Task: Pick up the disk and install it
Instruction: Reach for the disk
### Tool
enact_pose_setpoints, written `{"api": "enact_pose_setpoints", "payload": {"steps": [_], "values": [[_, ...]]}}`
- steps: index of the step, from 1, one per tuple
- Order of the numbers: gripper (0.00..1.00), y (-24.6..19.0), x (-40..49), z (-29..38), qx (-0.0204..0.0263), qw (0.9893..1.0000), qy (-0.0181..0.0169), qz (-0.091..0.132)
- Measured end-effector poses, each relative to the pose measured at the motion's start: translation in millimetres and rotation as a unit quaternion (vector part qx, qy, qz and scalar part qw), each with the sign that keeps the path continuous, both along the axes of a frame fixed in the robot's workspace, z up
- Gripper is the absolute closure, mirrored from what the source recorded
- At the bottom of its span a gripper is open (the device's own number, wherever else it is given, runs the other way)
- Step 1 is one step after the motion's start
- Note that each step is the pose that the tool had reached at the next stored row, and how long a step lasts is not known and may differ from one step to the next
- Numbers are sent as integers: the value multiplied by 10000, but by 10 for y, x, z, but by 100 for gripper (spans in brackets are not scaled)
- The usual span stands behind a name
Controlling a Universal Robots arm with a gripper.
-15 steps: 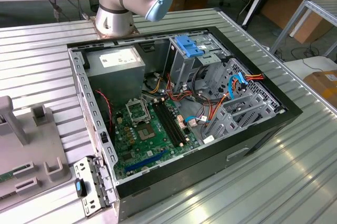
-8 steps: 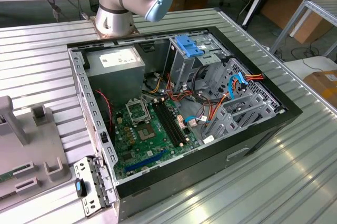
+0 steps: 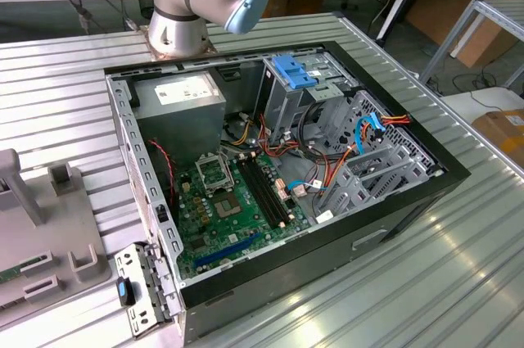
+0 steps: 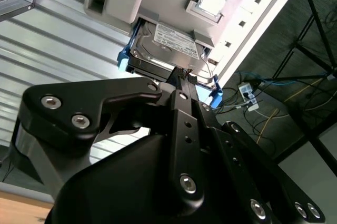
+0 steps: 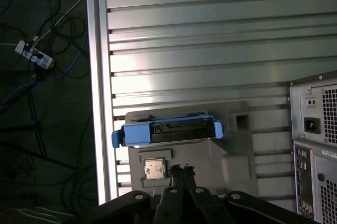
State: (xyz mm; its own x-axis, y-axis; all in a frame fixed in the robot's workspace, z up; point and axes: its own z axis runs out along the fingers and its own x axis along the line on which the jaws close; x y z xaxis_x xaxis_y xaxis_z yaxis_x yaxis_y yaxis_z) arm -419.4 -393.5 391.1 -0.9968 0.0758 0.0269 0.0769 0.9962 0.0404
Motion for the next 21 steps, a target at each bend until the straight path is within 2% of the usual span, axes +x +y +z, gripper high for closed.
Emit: {"api": "enact_pose_setpoints", "payload": {"steps": [6, 14, 17, 21], "values": [[89, 0, -83, -1, 0, 10000, 0, 0], [89, 2, -262, -8, 0, 10000, 1, 0], [89, 43, -269, -10, 0, 10000, 0, 1], [89, 127, -276, -13, 0, 10000, 0, 0]]}}
